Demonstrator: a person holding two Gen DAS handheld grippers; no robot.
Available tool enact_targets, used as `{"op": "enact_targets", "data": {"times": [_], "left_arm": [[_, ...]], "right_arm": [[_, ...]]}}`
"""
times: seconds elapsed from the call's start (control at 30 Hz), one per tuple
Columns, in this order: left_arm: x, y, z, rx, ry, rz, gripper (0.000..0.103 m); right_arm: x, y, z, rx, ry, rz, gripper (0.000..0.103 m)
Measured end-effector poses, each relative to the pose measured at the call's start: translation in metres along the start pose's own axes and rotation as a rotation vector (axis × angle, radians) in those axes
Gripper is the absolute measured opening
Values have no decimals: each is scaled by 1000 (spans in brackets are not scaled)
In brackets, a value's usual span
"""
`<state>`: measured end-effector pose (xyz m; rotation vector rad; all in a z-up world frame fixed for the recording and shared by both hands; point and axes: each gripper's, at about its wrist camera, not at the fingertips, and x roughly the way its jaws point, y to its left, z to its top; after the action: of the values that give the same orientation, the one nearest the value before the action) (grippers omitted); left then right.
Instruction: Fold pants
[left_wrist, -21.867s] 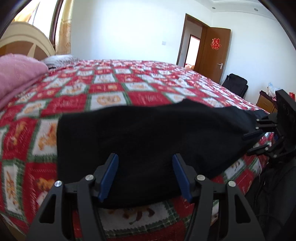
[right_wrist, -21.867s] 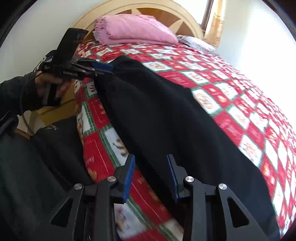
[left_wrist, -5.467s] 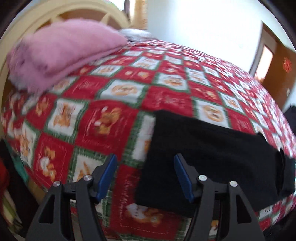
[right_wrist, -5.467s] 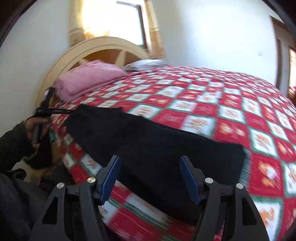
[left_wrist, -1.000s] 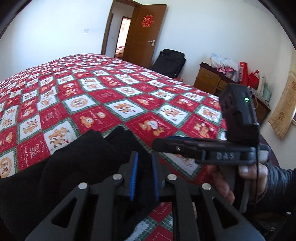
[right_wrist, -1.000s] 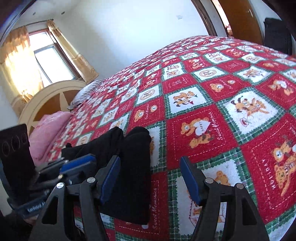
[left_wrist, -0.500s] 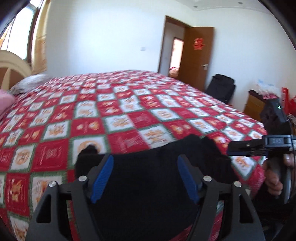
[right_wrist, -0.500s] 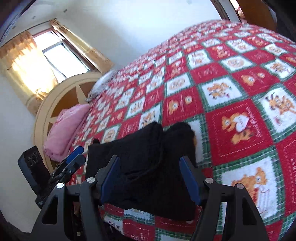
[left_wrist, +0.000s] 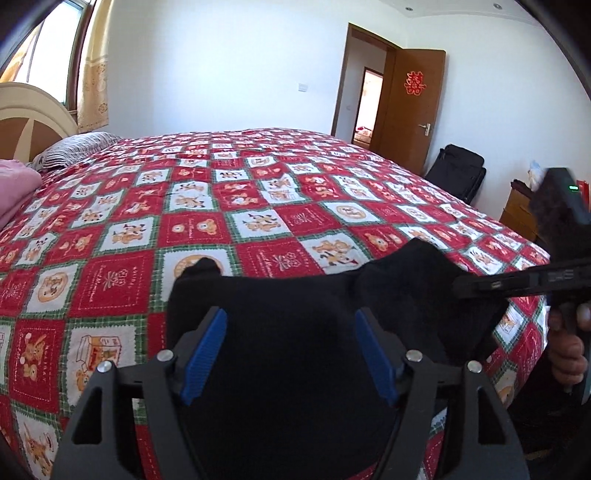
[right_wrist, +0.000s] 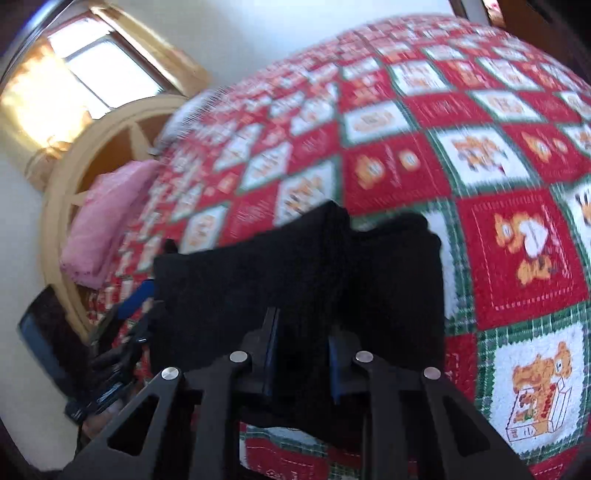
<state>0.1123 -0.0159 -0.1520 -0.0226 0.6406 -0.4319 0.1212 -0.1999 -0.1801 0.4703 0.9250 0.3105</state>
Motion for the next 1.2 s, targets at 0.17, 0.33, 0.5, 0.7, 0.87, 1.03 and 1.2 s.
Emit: {"op": "enact_targets", "data": {"times": [0.17,0.33,0.5,0.7,0.87,1.03,1.2], "left_arm": [[7,5,-5,-21,16,-6,77],[23,1,-17,20,92,-1,77],[18,3,-15,1,75,-2,77],[14,0,-13,8,59,-3,86],[16,-1,-14,16,69,11,95],[23,6,-17,1,95,53,101],[24,10,-20,-25,109,56,101]], "right_arm": [[-46,6,-14,-106,-151,78,20],[-27,-46,-32,-51,-69,-6,28],[-35,-72,-41,-13,-140,-139,61],[-73,-12,-41,-201,-288,-91,61],[-38,37,-60,-403,-156,-37,61],[-8,0,-64,-317,-7,-186,32],[-14,-6,-55,-301,11,-200,28]]}}
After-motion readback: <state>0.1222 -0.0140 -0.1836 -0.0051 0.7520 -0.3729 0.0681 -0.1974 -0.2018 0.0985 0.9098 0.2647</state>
